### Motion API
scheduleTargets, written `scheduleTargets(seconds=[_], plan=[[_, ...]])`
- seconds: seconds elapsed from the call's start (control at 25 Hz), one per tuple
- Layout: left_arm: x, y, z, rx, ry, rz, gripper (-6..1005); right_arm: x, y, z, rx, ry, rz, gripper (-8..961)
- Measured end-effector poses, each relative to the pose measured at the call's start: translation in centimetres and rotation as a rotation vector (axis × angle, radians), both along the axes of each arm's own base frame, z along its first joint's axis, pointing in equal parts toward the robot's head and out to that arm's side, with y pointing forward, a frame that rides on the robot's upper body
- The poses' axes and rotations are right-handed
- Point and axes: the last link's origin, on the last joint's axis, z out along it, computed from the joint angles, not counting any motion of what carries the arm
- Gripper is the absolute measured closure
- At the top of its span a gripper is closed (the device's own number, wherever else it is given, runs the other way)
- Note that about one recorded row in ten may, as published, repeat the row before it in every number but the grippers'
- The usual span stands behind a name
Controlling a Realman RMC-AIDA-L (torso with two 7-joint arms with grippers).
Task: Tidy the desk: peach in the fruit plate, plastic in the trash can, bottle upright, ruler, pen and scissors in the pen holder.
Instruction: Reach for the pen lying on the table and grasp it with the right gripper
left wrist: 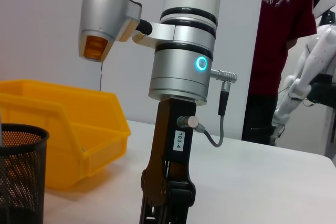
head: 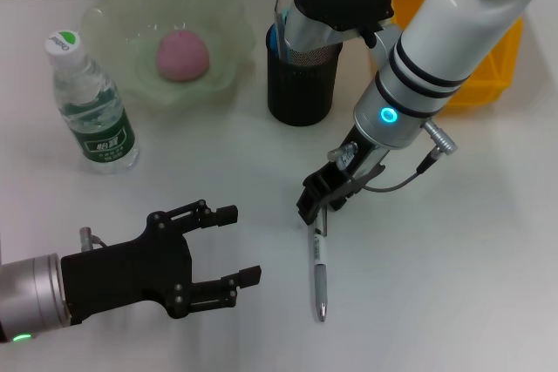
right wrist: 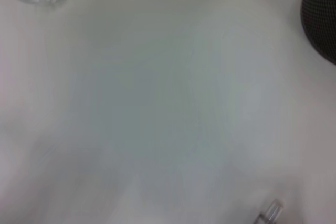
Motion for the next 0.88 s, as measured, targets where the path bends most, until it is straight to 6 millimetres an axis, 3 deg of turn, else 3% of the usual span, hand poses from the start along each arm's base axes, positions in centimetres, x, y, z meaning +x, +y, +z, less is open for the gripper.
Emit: scheduleTargets(seconds=[0.4, 0.64, 0.88], plan=[[0.15, 0.15, -0.1, -0.002, -0.001, -0.005, 197, 0.03, -0.02, -0.04, 0.0, -0.005, 0.003, 483], [0.17, 0.15, -0.14, -0.004, -0.002, -0.005, 197, -0.03, -0.01, -0.06, 0.0, -0.005, 0.004, 610], [0.21, 0.2, -0.14, -0.003, -0.002, -0.007, 197, -0.21, -0.03, -0.11, -0.002, 0.003, 0.002, 609]])
